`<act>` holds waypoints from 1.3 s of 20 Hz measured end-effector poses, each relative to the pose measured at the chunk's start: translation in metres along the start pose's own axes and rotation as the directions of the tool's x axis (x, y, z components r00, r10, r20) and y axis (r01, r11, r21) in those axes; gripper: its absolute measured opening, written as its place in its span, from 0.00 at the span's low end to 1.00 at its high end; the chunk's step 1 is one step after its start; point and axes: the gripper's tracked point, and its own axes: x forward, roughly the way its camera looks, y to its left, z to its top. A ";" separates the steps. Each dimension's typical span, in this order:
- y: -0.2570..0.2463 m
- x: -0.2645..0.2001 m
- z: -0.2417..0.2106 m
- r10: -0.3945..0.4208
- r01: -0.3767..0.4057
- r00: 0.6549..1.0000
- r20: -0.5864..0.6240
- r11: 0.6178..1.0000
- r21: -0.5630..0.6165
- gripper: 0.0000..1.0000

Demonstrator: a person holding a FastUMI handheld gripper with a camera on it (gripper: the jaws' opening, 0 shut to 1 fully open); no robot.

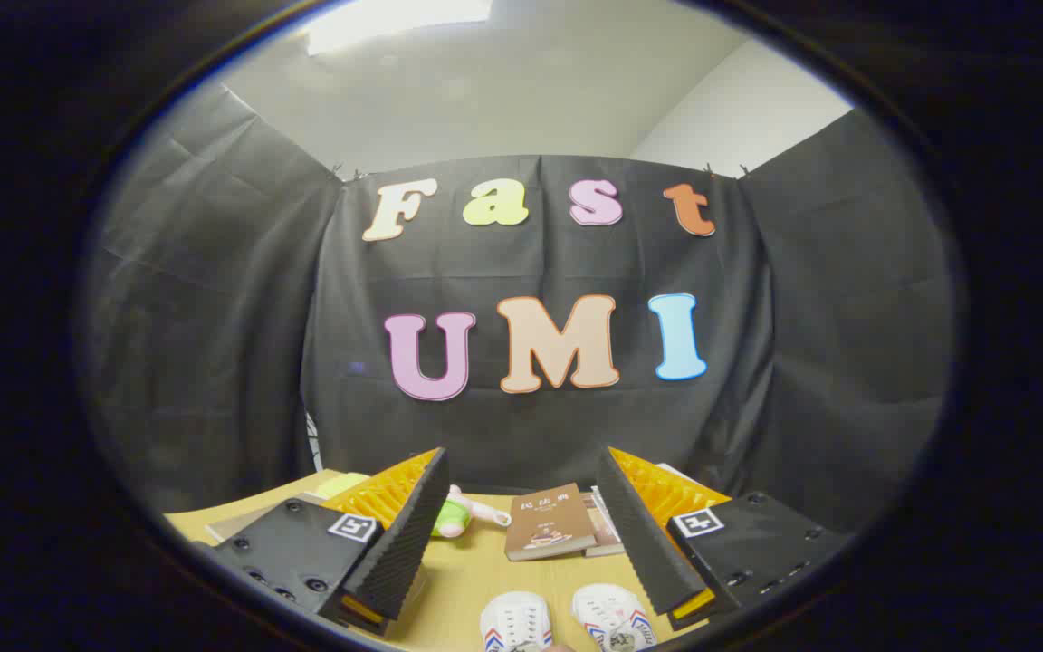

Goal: Open the storage box then place both shoes into the box .Put the left shoe in first, then the right shoe, with the right side of both shoes facing outward in a uniform manner.

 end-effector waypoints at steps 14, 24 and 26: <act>-0.006 -0.010 0.016 0.008 -0.008 0.999 0.048 1.000 -0.007 1.00; -0.003 -0.010 0.012 0.073 -0.074 0.997 0.035 0.996 0.042 1.00; 0.005 -0.011 0.004 0.117 -0.117 0.993 0.012 0.990 0.082 1.00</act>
